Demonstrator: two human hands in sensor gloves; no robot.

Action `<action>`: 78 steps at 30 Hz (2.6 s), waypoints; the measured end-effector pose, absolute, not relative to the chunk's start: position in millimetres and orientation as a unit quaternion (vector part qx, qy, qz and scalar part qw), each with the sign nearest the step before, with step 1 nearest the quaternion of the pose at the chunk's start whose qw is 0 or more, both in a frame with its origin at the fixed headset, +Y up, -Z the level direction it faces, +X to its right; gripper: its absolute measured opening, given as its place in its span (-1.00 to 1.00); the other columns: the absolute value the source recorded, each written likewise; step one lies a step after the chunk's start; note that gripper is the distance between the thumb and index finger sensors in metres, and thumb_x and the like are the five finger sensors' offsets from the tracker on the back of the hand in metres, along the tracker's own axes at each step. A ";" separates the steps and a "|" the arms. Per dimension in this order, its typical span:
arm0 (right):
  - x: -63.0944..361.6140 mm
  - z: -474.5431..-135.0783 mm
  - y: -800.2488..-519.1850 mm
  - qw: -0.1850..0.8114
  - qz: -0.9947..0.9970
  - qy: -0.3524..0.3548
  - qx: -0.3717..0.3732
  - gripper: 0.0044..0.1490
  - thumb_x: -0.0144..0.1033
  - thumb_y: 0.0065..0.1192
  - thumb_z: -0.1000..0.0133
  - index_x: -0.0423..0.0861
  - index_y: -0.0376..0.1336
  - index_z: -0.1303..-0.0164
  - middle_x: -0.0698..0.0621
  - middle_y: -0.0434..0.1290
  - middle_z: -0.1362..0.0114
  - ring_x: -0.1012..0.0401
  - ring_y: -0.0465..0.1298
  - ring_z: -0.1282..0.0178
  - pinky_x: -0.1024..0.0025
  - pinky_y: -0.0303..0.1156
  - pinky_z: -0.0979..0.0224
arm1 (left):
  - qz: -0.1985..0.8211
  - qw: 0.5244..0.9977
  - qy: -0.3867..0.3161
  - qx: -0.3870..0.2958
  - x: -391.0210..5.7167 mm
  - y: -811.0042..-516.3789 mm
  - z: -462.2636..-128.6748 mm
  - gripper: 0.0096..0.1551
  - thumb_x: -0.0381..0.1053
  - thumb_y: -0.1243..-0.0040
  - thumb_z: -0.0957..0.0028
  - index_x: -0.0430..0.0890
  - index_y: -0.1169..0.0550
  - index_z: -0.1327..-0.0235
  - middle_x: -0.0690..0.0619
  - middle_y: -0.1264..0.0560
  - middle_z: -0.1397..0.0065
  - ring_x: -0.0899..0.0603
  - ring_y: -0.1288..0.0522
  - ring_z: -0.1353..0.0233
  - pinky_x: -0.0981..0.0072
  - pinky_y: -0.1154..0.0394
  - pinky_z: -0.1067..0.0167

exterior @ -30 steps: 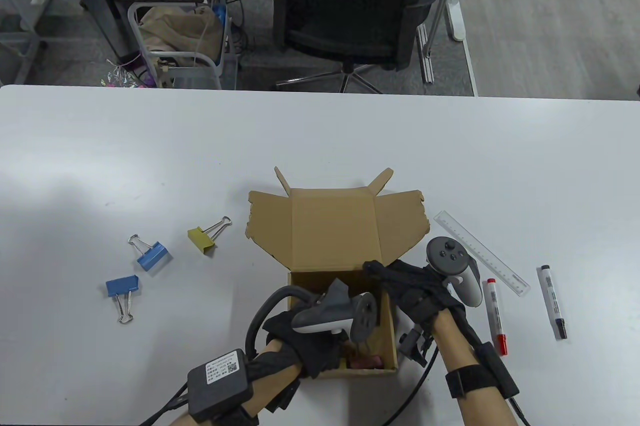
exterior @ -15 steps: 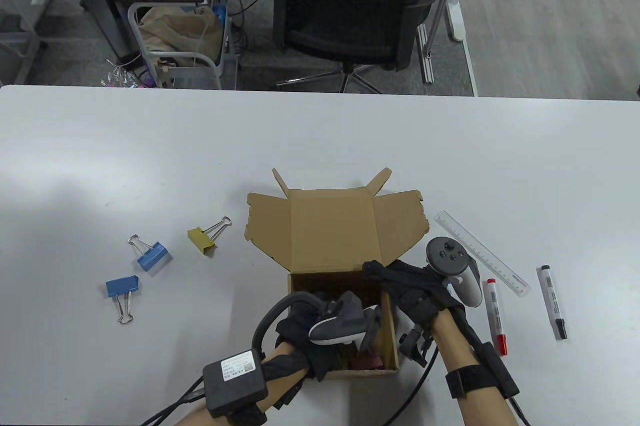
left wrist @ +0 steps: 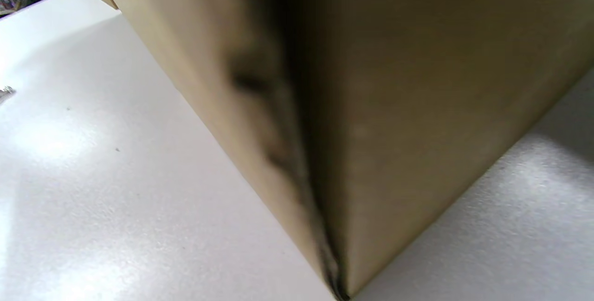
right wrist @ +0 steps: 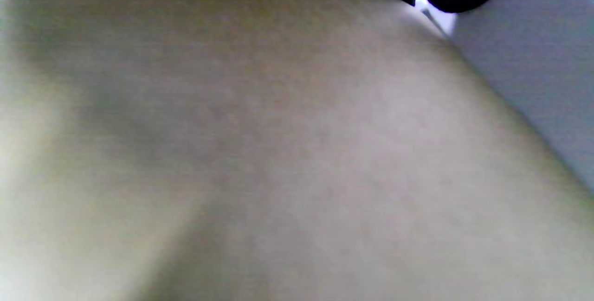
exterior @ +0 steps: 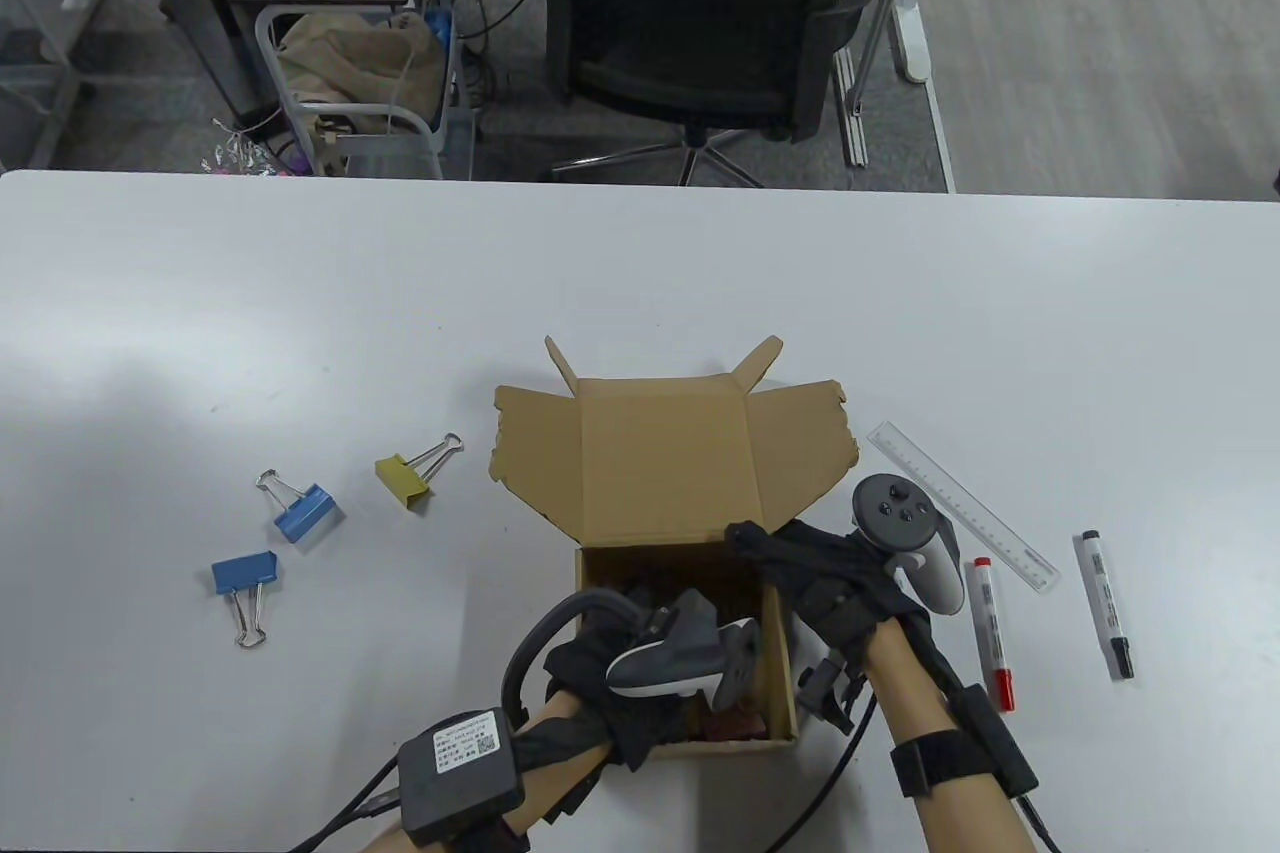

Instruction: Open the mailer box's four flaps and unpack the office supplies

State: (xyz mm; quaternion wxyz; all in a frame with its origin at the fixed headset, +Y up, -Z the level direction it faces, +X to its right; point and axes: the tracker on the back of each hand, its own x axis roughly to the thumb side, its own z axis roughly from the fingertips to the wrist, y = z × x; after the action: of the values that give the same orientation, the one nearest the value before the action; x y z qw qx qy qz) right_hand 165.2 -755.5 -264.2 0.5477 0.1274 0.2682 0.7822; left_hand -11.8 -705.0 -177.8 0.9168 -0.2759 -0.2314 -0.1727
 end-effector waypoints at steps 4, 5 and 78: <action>165.3 -264.0 -755.3 0.548 0.782 0.268 0.127 -0.19 0.16 0.00 -0.27 -0.17 0.17 -0.55 -0.35 0.36 -0.57 -0.32 0.23 -0.56 -0.42 0.14 -0.37 | -0.194 0.920 -0.220 -0.258 -9.1 -710.0 -177.6 0.13 0.45 -0.41 0.26 0.28 -0.21 -0.63 0.14 -0.21 -0.81 -0.19 -0.27 -0.77 -0.30 -0.16 -0.72; 165.4 -264.1 -755.2 0.548 0.782 0.268 0.127 -0.19 0.16 0.00 -0.27 -0.17 0.17 -0.56 -0.35 0.36 -0.57 -0.32 0.23 -0.56 -0.42 0.14 -0.37 | -0.201 0.916 -0.228 -0.261 -8.1 -713.5 -178.2 0.12 0.46 -0.40 0.26 0.29 -0.21 -0.63 0.15 -0.20 -0.81 -0.18 -0.26 -0.77 -0.29 -0.15 -0.72; 166.4 -263.6 -755.5 0.548 0.783 0.266 0.125 -0.19 0.16 0.00 -0.28 -0.17 0.17 -0.56 -0.35 0.36 -0.57 -0.32 0.23 -0.56 -0.42 0.14 -0.37 | -0.148 0.952 0.068 -0.259 -225.2 -713.1 -252.9 -0.29 0.31 -0.35 0.05 0.13 -0.50 -0.38 0.06 -0.39 -0.60 -0.19 -0.42 -0.62 -0.17 -0.33 -0.59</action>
State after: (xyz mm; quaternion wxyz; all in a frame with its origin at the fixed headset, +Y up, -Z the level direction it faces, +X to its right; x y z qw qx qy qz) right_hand 166.4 -755.5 -263.6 0.5478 0.1254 0.2656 0.7834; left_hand -225.2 -713.1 -252.9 0.9519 -0.2594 0.0676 -0.1482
